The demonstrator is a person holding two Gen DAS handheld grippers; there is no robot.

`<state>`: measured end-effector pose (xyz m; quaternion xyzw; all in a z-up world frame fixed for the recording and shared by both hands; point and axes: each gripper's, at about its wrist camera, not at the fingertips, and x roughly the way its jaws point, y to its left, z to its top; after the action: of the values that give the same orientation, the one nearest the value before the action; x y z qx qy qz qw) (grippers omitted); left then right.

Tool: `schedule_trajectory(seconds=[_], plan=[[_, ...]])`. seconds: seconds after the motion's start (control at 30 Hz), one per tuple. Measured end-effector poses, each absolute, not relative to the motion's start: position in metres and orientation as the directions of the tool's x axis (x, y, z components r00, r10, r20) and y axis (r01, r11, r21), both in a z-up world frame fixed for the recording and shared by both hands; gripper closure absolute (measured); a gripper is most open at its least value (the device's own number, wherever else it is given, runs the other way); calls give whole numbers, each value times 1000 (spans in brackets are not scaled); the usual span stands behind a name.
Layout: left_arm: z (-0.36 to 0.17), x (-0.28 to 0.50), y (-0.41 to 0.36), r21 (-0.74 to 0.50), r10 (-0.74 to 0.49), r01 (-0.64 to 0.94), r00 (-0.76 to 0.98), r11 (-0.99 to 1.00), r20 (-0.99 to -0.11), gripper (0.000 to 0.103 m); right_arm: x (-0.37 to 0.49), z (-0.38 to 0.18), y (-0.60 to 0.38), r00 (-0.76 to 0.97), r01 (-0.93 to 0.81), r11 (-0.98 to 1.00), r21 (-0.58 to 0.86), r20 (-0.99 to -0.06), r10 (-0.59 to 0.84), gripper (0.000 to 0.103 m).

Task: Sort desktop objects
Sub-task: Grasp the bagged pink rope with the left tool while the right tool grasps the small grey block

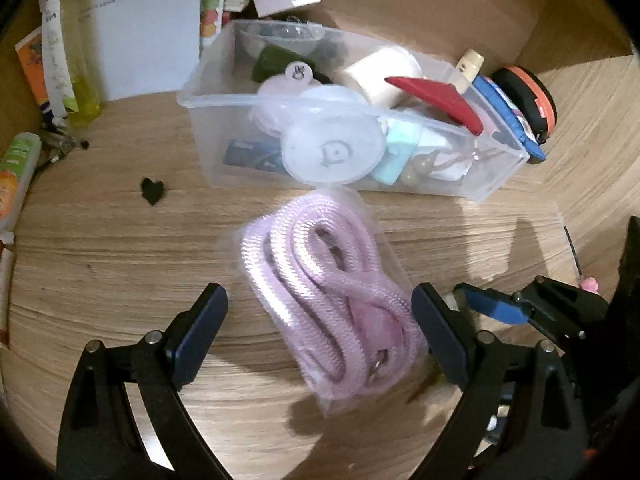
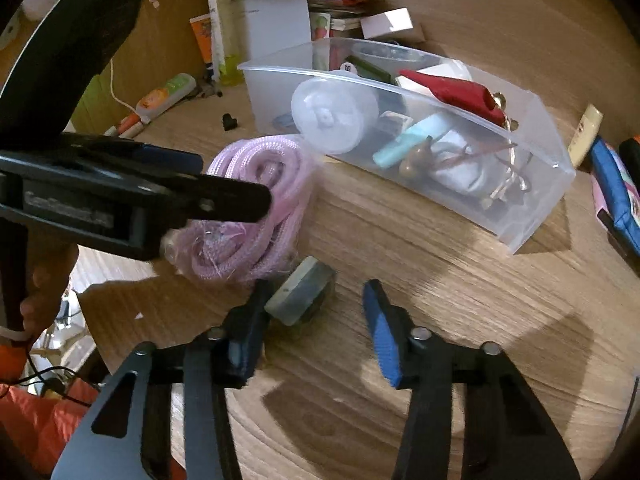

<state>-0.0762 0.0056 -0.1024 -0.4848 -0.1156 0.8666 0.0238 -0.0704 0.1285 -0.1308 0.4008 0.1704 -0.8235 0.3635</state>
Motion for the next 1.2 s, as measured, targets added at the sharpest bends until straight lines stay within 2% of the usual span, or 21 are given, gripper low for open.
schedule_trajectory(seconds=[0.03, 0.13, 0.53, 0.67, 0.73, 0.8, 0.9, 1.0, 1.1, 1.2], plan=[[-104, -77, 7, -225, 153, 75, -525, -972, -837, 9, -70, -131, 129, -426, 733, -680, -5, -783, -453, 76], [-107, -82, 13, -198, 125, 89, -517, -976, -847, 8, -74, -130, 136, -425, 725, -689, 11, -779, -460, 88], [-120, -100, 40, -4, -30, 68, -497, -998, -867, 3, -86, -128, 152, -434, 709, -705, 1, -787, -437, 88], [-121, -102, 42, 2, -22, 39, -518, -999, -855, 3, -86, -127, 153, -433, 708, -706, 9, -784, -444, 88], [-121, -99, 40, -2, -4, 11, -533, -1000, -846, 6, -87, -127, 154, -427, 706, -708, 27, -782, -455, 88], [-120, -92, 40, 3, -1, -3, -550, -1000, -835, 14, -88, -126, 155, -423, 709, -703, 44, -772, -475, 88], [-117, -87, 39, 5, 11, -28, -568, -1000, -823, 39, -83, -117, 157, -449, 717, -696, 38, -739, -503, 88], [-115, -83, 40, 24, -4, -26, -578, -999, -816, 45, -83, -115, 156, -448, 715, -698, 41, -740, -502, 88], [-112, -74, 40, 53, -36, -11, -602, -999, -798, 47, -85, -113, 155, -442, 711, -701, 57, -740, -507, 88], [-109, -68, 32, 26, -26, 9, -611, -1000, -791, 48, -86, -107, 157, -458, 704, -709, 50, -731, -506, 88]])
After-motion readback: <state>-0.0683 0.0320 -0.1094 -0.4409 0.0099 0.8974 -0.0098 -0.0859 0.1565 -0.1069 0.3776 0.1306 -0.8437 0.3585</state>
